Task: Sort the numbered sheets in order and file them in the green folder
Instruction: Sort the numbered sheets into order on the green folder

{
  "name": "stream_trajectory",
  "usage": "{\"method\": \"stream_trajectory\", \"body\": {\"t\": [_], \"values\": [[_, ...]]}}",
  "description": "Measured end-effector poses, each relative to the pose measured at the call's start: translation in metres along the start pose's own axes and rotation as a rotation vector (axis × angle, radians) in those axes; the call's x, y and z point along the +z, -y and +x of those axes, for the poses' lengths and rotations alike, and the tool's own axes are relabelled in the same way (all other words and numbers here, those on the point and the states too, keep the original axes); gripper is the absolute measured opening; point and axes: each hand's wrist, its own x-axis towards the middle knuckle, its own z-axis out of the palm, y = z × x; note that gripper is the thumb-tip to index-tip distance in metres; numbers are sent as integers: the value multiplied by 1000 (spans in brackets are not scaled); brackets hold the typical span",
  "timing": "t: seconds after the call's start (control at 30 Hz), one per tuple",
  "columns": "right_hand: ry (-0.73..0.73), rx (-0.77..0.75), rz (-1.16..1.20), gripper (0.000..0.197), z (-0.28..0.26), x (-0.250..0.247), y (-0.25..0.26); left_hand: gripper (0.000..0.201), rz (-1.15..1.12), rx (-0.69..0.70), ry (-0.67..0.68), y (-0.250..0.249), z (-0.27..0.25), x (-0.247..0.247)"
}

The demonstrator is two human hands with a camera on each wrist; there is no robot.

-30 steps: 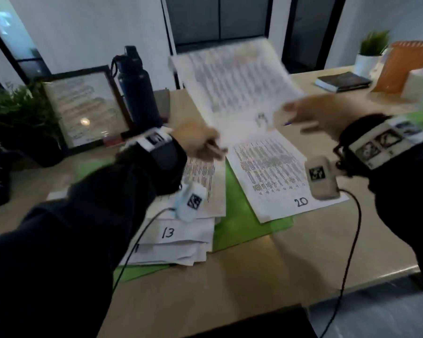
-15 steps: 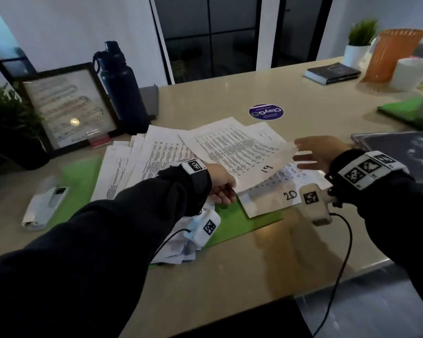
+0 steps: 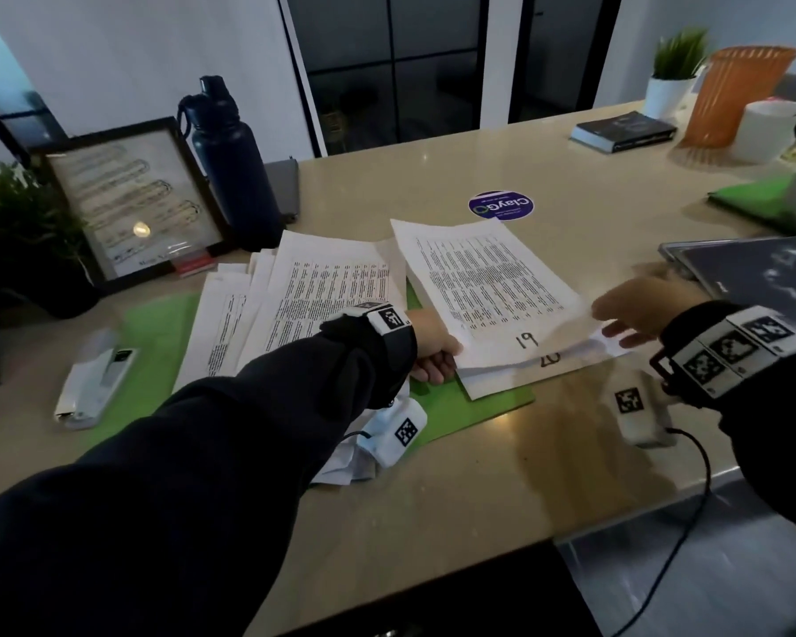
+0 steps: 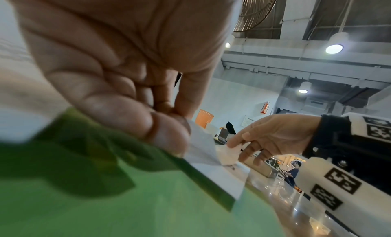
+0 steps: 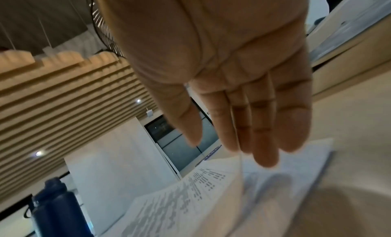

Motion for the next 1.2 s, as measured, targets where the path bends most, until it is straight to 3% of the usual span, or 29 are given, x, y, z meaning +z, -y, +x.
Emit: {"method": "stream_trajectory", "body": {"t": [0.2, 0.33, 0.47, 0.6, 0.73, 0.93, 1.07, 1.2], "values": [[110, 51, -174, 24, -5, 4, -2, 38, 40, -66, 16, -1, -6, 5], [-89, -81, -614, 48, -6, 11, 5, 37, 46, -2, -105, -3, -20, 0], [-168, -221, -580, 57, -25, 15, 18, 32, 120, 148, -308, 2, -53, -37], [36, -426, -493, 49, -58, 37, 53, 31, 19, 145, -447, 41, -88, -90], [294, -639, -583, 47, -92, 88, 92, 21, -83, 49, -546, 103, -115, -129], [641, -876, -833, 67, -130, 184, 123, 11, -242, -43, -622, 182, -146, -139], [598, -977, -1102, 96, -136, 234, 123, 19, -155, -122, -665, 212, -144, -133], [513, -984, -1252, 104, -137, 249, 116, 18, -194, -204, -653, 220, -138, -133]]}}
